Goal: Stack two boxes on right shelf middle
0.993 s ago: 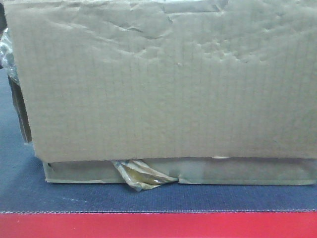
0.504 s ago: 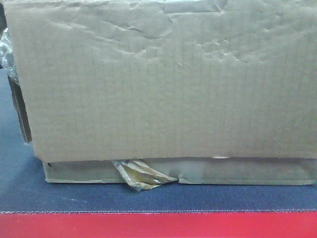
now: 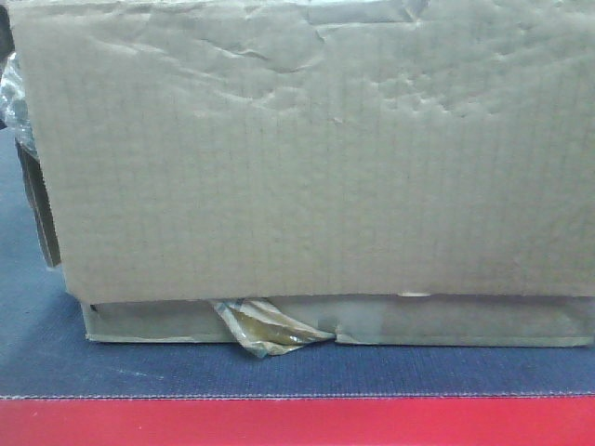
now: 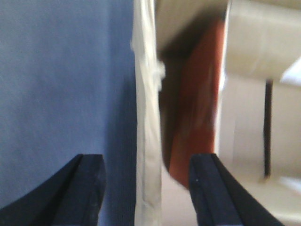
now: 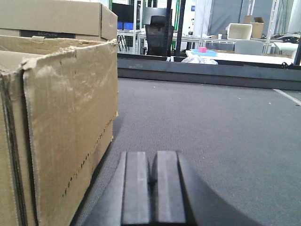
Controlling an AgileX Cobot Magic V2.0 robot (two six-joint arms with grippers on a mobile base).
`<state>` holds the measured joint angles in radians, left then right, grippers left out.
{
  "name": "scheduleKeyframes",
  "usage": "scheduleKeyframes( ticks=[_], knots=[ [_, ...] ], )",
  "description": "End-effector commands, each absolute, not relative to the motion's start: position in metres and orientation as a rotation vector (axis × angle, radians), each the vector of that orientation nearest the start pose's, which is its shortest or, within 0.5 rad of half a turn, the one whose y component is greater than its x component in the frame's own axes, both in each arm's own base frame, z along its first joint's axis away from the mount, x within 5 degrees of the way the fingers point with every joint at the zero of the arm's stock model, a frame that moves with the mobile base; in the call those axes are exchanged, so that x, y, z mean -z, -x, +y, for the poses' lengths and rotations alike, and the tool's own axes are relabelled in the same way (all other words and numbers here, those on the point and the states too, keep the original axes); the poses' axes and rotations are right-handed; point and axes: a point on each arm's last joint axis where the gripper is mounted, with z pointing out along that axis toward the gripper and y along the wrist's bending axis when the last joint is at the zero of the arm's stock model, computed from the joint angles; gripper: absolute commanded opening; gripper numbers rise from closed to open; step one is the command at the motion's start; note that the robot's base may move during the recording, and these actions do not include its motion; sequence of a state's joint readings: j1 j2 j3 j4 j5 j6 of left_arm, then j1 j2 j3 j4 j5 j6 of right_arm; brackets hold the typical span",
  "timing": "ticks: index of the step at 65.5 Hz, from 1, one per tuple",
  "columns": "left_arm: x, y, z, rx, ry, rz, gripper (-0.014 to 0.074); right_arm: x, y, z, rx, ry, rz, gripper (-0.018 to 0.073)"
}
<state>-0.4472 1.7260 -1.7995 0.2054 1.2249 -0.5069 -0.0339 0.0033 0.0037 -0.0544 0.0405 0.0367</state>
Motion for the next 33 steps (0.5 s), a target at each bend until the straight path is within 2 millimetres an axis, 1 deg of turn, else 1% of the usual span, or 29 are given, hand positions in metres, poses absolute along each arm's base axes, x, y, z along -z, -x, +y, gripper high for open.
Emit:
scheduleKeyframes(
  ticks=[1,12,18,33],
  knots=[
    [-0.369,-0.338,-0.144,0.066,0.038,2.638,0.0309,-0.211,-0.056,-0.002,0.045,-0.018,1.505,-0.0162],
    [-0.347,-0.335,-0.144,0.042,0.034,2.716,0.0309,-0.211,-0.056,-0.002,0.045,-0.018,1.505,-0.0162],
    [-0.339,-0.333,-0.144,0.034,0.032,2.744,0.0309,-0.211,-0.056,-0.002,0.045,-0.018,1.505,-0.0162],
    [-0.336,-0.332,-0.145,0.043,0.035,2.758,0.0309,-0.211,-0.056,-0.002,0.045,-0.018,1.505,-0.0162]
  ],
)
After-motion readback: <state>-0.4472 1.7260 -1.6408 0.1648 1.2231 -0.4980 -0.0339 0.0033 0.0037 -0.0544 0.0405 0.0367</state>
